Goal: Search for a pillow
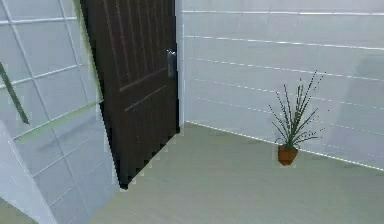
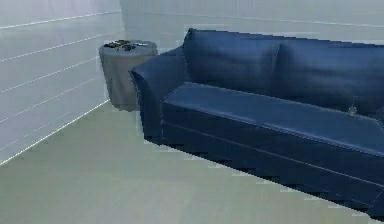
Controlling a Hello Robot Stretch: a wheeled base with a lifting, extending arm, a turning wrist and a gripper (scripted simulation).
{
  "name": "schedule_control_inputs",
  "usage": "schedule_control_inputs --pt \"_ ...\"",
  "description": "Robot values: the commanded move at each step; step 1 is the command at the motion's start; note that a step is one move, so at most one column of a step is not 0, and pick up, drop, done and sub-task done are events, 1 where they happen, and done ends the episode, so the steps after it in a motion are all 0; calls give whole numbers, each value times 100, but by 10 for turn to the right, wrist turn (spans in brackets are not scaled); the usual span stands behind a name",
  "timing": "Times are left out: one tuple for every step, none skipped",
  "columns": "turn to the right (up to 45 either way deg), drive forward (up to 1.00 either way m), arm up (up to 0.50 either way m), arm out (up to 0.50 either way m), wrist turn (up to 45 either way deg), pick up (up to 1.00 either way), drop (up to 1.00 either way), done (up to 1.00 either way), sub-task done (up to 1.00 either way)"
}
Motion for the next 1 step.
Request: schedule_control_inputs --pt "-450 0 0 0 0 0 0 0 0"
